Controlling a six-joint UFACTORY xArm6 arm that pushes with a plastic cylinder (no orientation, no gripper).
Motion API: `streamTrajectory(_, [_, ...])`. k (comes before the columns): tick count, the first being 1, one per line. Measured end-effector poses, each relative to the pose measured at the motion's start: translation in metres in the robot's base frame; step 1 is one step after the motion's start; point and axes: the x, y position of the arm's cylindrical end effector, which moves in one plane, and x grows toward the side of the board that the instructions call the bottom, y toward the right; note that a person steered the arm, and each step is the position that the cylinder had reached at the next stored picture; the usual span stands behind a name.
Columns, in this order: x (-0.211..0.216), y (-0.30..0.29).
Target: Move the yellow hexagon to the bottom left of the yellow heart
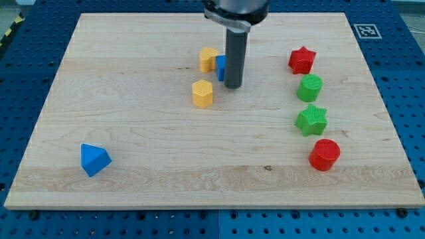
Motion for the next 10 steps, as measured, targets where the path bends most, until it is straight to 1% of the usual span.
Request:
streamTrajectory(1, [0.002, 0.0])
streamTrajectory(3, [0.054, 0.0])
streamTrajectory(4, [0.057, -0.002])
streamTrajectory(6, [0.038, -0.025])
streamTrajectory(7, [0.039, -0.029])
streamTrajectory(9, [0.058, -0.029])
streamTrajectory(10, [0.058, -0.029])
